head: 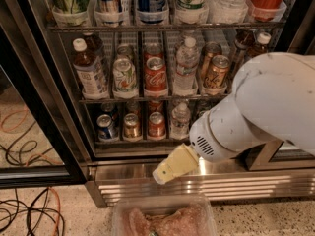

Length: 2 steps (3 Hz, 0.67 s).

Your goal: Pick blue water bottle from middle shelf of fridge

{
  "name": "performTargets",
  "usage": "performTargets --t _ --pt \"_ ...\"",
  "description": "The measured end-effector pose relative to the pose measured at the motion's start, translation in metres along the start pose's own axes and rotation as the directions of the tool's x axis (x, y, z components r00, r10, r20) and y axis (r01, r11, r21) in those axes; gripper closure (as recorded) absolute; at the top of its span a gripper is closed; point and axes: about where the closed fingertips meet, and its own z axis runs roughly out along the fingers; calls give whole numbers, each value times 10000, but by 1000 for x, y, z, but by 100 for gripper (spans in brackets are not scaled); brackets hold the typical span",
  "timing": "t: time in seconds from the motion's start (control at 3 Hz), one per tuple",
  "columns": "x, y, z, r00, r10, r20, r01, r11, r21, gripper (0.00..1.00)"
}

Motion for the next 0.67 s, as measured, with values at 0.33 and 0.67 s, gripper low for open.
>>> performTargets --t 0.33,0.67 --pt "-7 10 18 9986 383 370 -385 9992 59 0" --pt "-40 36 51 9946 362 977 -402 9984 393 0"
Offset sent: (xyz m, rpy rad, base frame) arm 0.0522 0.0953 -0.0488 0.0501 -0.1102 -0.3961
